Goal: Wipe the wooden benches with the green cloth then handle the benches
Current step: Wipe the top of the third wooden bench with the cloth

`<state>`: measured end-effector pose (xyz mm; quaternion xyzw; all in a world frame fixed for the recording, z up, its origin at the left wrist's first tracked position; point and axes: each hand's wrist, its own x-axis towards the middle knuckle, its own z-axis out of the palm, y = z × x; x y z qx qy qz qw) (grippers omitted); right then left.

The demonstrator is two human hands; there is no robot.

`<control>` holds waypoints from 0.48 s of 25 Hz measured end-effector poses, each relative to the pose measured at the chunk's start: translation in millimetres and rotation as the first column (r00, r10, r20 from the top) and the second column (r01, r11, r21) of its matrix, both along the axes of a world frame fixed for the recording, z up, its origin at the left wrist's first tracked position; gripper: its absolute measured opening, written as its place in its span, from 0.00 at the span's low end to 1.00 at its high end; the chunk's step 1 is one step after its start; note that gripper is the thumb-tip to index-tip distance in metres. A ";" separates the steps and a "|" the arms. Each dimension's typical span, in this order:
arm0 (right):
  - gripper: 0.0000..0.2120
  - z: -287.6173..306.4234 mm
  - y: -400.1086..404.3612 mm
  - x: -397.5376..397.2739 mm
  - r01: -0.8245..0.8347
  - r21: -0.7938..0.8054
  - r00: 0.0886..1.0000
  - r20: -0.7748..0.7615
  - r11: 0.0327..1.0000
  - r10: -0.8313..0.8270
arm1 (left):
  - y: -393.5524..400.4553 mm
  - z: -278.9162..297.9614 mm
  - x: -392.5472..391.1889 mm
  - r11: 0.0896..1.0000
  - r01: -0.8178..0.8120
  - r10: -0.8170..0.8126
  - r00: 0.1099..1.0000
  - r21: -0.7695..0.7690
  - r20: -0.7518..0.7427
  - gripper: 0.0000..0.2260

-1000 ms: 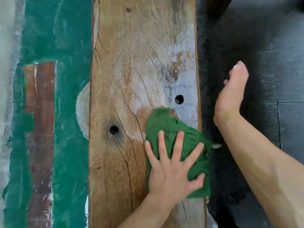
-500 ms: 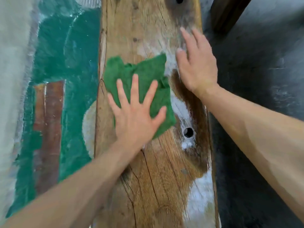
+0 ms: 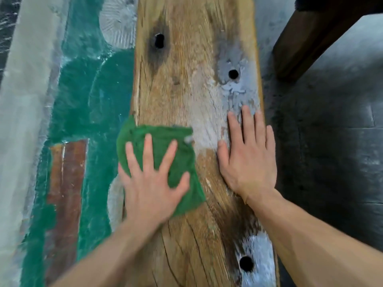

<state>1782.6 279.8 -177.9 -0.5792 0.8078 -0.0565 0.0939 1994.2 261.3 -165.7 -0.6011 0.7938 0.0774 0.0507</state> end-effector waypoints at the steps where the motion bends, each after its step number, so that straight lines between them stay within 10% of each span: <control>1: 0.31 0.7 1.8 0.9 0.002 0.007 1.000 -0.007 1.000 -0.002 | -49.4 -0.9 -13.0 0.999 -0.023 0.023 1.000 -0.022 -0.008 0.34; 6: 0.31 -2.5 -1.3 0.8 0.006 0.035 0.999 -0.036 0.999 -0.004 | -218.6 -10.2 -104.4 0.998 -0.068 0.068 0.998 0.010 0.007 0.32; 12: 0.32 -1.2 -1.2 0.2 0.004 0.027 0.999 -0.047 1.000 -0.002 | -92.6 3.0 -14.4 0.861 0.509 -0.509 0.860 -0.006 0.036 0.35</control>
